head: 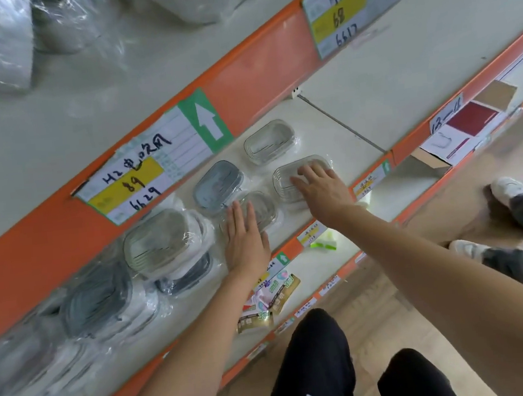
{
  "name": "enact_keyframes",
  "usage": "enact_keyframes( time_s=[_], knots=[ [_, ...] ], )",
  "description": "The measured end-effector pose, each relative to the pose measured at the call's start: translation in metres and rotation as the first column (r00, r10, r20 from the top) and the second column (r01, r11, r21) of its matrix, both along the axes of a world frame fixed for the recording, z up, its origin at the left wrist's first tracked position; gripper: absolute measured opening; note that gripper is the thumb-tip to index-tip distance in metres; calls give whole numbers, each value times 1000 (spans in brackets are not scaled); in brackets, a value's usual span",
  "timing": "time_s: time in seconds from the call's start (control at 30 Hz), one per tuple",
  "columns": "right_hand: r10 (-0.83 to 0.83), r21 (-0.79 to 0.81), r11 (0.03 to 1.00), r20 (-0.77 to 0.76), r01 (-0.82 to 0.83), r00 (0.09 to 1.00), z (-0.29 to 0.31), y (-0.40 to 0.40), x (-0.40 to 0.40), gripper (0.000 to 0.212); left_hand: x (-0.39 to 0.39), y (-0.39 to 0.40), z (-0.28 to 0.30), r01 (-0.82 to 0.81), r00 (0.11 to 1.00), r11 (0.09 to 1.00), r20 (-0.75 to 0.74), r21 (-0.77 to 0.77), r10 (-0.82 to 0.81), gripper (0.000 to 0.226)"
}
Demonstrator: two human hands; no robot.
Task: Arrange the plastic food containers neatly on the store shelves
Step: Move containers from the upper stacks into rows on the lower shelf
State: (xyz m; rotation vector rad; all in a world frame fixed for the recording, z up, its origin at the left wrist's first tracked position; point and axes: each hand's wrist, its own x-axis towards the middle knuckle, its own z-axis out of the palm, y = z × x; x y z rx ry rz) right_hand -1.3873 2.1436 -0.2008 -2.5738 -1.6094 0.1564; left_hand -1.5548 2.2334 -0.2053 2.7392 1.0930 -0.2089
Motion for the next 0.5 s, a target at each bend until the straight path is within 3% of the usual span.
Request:
enact_keyframes(
  time_s=[0.13, 0.5],
  knots=[
    [4, -56, 998, -43, -6, 999, 10, -12, -6, 59, -7, -2, 17, -1, 1000, 998, -10, -63, 0, 68],
    [203, -65, 975, -120, -212, 972, 99, -81, -48, 40, -51, -68, 109, 103, 994, 992, -31, -77, -106, 23]
  ],
)
